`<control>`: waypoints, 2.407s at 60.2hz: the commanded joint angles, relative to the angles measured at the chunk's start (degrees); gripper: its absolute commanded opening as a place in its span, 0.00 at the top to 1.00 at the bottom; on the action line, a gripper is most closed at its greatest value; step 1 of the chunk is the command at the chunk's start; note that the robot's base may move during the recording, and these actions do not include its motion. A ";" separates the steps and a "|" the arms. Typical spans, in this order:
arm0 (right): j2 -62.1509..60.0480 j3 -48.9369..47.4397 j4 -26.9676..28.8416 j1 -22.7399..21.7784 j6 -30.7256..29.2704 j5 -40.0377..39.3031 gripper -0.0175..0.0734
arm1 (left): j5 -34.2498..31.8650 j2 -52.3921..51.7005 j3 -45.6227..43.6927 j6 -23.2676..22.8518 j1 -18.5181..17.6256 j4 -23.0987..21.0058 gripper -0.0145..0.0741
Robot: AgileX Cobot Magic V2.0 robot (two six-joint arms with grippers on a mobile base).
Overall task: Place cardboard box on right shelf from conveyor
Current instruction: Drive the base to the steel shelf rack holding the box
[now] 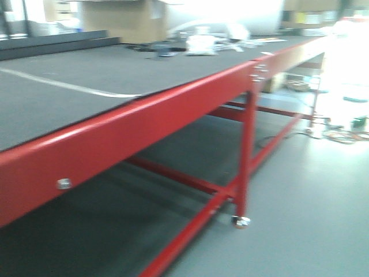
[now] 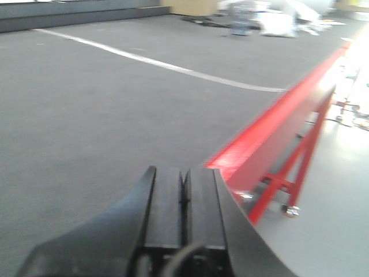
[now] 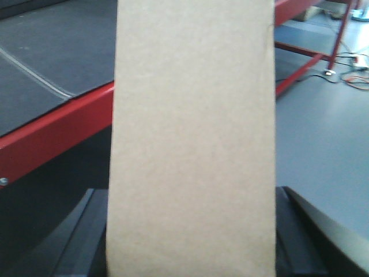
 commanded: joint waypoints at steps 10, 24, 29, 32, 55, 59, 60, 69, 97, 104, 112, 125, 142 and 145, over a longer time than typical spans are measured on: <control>0.83 -1.43 -0.51 -0.38 -0.54 -5.62 0.57 | -4.93 -0.85 0.48 0.02 0.09 -0.34 0.97; 0.83 -1.43 -0.51 -0.38 -0.54 -5.62 0.57 | -4.93 -0.85 0.48 0.02 0.09 -0.34 0.97; 0.83 -1.43 -0.51 -0.38 -0.54 -5.62 0.57 | -4.93 -0.85 0.48 0.02 0.09 -0.34 0.97; 0.83 -1.43 -0.51 -0.38 -0.54 -5.62 0.57 | -4.93 -0.85 0.48 0.02 0.09 -0.34 0.97; 0.83 -1.43 -0.51 -0.38 -0.54 -5.62 0.57 | -4.93 -0.85 0.48 0.02 0.44 -0.34 0.97; 0.83 -1.43 -0.51 -0.38 -0.54 -5.62 0.57 | -4.93 -0.85 0.48 0.02 0.81 -0.34 0.97; 0.83 -1.43 -0.51 -0.38 -0.54 -5.62 0.57 | -4.93 -0.85 0.48 0.02 0.81 -0.34 0.97; 0.83 -1.43 -0.51 -0.38 -0.54 -5.62 0.57 | -4.93 -0.85 0.48 0.02 0.81 -0.34 0.97; 0.88 -1.43 -0.51 -0.38 -0.54 -5.52 0.57 | -4.93 -0.85 0.48 0.02 0.71 -0.34 0.97; 0.88 -1.43 -0.51 -0.38 -0.54 -5.50 0.57 | -4.93 -0.85 0.48 0.02 0.71 -0.34 0.97; 0.88 -1.43 -0.51 -0.38 -0.54 -5.50 0.57 | -4.93 -0.85 0.48 0.02 0.71 -0.34 0.97; 0.88 -1.43 -0.51 -0.38 -0.54 -5.50 0.57 | -4.93 -0.85 0.48 0.02 0.71 -0.34 0.97; 0.88 -1.43 -0.51 -0.38 -0.54 -5.43 0.57 | -4.93 -0.85 0.48 0.02 0.71 -0.34 0.97; 0.88 -1.43 -0.51 -0.38 -0.54 -5.43 0.57 | -4.93 -0.85 0.48 0.02 0.71 -0.34 0.97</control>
